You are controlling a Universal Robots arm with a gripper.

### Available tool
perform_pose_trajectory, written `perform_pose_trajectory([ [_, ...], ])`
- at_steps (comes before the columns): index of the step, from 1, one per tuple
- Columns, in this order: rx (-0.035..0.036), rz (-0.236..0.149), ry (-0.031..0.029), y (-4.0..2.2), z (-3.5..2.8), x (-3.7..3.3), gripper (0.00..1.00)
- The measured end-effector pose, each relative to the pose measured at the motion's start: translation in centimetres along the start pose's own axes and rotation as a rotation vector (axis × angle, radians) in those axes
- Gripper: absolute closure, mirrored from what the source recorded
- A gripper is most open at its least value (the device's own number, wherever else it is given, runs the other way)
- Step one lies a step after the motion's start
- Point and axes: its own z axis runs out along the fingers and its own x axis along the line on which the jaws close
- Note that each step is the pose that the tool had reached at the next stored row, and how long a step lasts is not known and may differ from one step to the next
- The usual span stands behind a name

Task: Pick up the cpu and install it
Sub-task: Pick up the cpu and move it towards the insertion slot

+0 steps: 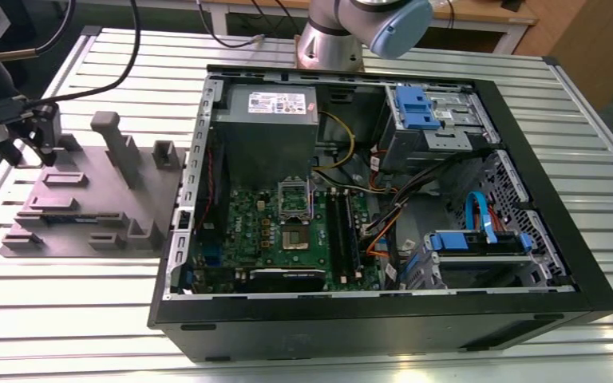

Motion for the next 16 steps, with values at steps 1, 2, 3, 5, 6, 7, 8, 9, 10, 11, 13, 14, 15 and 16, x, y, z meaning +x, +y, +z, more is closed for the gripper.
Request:
perform_pose_trajectory([
  [1,0.0,0.0,-0.0001,0.0,-0.01,0.0,0.53],
  [2,0.0,0.0,0.0,0.0,-0.03,0.0,0.53],
  [3,0.0001,0.0,0.0,0.0,-0.06,0.0,0.53],
  [5,0.0001,0.0,0.0,0.0,-0.09,0.0,0.53],
  [6,0.0,0.0,0.0,0.01,-0.11,0.0,0.53],
  [7,0.0001,0.0,0.0001,0.01,-0.13,0.0,0.53],
  [8,0.0001,0.0,0.0,0.01,-0.15,0.0,0.53],
  [9,0.0,0.0,0.0,0.01,-0.16,0.0,0.53],
  [10,0.0,0.0,0.0,0.01,-0.17,0.0,0.53],
  [11,0.0001,0.0,0.0,0.01,-0.19,0.0,0.53],
  [13,0.0001,0.0,0.0,0.03,-0.68,0.01,0.53],
  [14,0.0,0.0,0.0,0.03,-0.69,0.01,0.53],
  [15,0.0001,0.0,0.0001,0.03,-0.7,0.01,0.53],
  [16,0.0001,0.0,0.0001,0.03,-0.71,0.01,0.53],
])
